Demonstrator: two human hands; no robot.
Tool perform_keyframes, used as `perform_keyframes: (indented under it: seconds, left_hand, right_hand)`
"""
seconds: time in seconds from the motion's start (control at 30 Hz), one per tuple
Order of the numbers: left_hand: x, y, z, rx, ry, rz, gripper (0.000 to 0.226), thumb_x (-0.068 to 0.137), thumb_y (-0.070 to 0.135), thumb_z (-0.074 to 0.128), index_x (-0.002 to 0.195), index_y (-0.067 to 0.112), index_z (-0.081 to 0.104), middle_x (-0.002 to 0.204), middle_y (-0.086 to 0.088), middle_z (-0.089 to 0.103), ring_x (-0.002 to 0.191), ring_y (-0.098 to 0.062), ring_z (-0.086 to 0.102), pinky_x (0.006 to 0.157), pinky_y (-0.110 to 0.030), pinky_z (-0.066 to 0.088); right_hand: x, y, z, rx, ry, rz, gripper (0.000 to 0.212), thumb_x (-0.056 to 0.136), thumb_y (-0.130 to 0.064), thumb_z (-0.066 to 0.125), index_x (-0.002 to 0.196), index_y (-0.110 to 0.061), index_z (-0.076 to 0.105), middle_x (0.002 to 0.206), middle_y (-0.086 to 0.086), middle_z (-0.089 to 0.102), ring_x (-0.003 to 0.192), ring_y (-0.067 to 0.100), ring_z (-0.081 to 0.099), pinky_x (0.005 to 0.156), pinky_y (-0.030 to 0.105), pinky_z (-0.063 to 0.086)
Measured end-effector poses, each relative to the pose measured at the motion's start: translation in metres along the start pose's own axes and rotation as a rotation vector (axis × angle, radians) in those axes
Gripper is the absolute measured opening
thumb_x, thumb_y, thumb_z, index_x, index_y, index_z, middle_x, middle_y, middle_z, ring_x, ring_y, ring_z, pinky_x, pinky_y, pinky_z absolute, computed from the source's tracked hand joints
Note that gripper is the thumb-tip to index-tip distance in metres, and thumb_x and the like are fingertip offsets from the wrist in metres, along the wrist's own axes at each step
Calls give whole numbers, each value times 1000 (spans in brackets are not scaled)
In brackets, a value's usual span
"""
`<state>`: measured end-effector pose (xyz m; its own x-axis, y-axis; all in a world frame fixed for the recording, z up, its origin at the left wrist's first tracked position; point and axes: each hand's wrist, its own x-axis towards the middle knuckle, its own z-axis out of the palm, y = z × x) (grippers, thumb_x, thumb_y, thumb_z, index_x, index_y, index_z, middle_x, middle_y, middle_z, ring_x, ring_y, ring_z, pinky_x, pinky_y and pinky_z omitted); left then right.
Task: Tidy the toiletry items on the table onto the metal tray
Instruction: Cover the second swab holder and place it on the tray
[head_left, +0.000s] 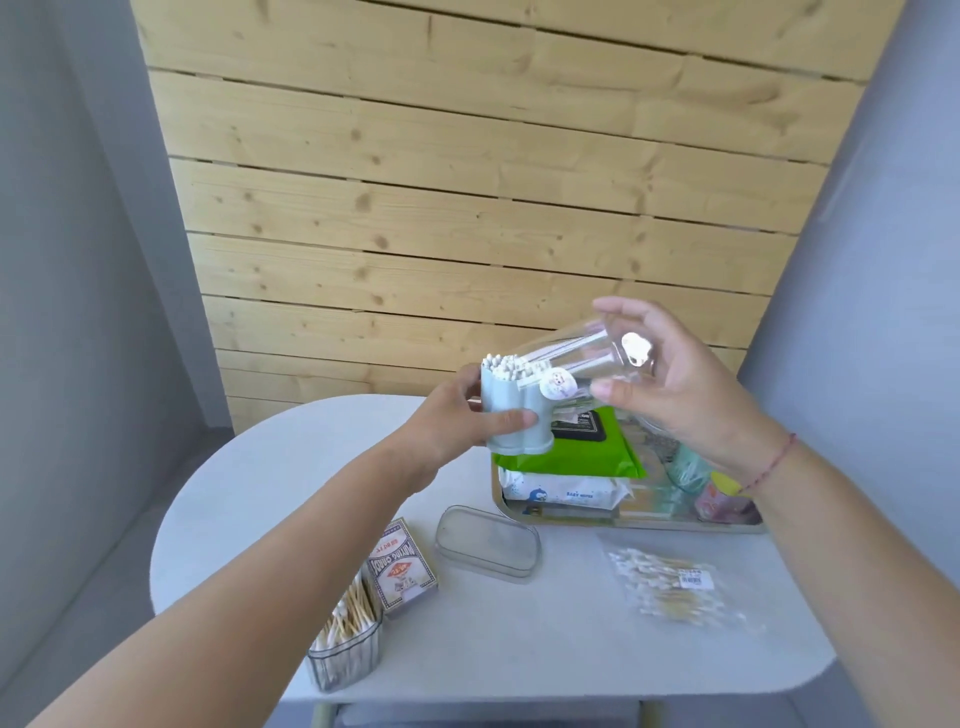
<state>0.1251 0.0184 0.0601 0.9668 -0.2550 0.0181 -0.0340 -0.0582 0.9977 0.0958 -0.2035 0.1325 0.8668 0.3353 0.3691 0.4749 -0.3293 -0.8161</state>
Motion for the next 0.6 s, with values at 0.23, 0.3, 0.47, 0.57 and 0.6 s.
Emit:
perform_keyframes:
  seconds: [0.23, 0.3, 0.47, 0.57, 0.6]
  left_hand:
    - [-3, 9, 23, 69, -37, 19, 59, 64, 23, 86, 117, 23, 59, 111, -1, 70, 103, -17, 66, 82, -28, 54]
    - [-4, 12, 28, 77, -59, 19, 61, 65, 22, 85, 119, 23, 59, 112, -2, 70, 104, -17, 65, 79, -26, 54]
    - [-8, 17, 34, 53, -103, 2, 57, 68, 22, 83, 120, 22, 59, 113, -2, 70, 98, -15, 67, 65, -18, 51]
    - [-9, 18, 35, 55, -121, -6, 52, 69, 23, 82, 117, 23, 61, 111, -3, 71, 97, -15, 68, 66, -19, 52]
    - [-9, 18, 35, 60, -119, -3, 51, 69, 22, 82, 116, 23, 62, 110, -3, 71, 95, -13, 68, 63, -16, 51]
  right_hand:
    - [-8, -15, -26, -54, -60, -31, 66, 76, -3, 74, 129, -33, 49, 126, 0, 57, 110, 35, 52, 92, 51, 52]
    - [-7, -20, -33, -75, -90, -37, 66, 75, -3, 75, 126, -37, 50, 124, -7, 57, 109, 20, 55, 87, 35, 56]
    - [-5, -27, -44, -113, -138, -44, 66, 74, -7, 76, 127, -35, 51, 125, -11, 56, 117, 11, 53, 91, 33, 54]
    - [-6, -28, -48, -89, -148, -43, 66, 74, -6, 76, 127, -36, 51, 127, -11, 56, 120, 11, 52, 92, 37, 54]
    - [-6, -28, -47, -95, -158, -45, 66, 74, -6, 76, 127, -36, 51, 127, -11, 56, 118, 11, 53, 91, 34, 55]
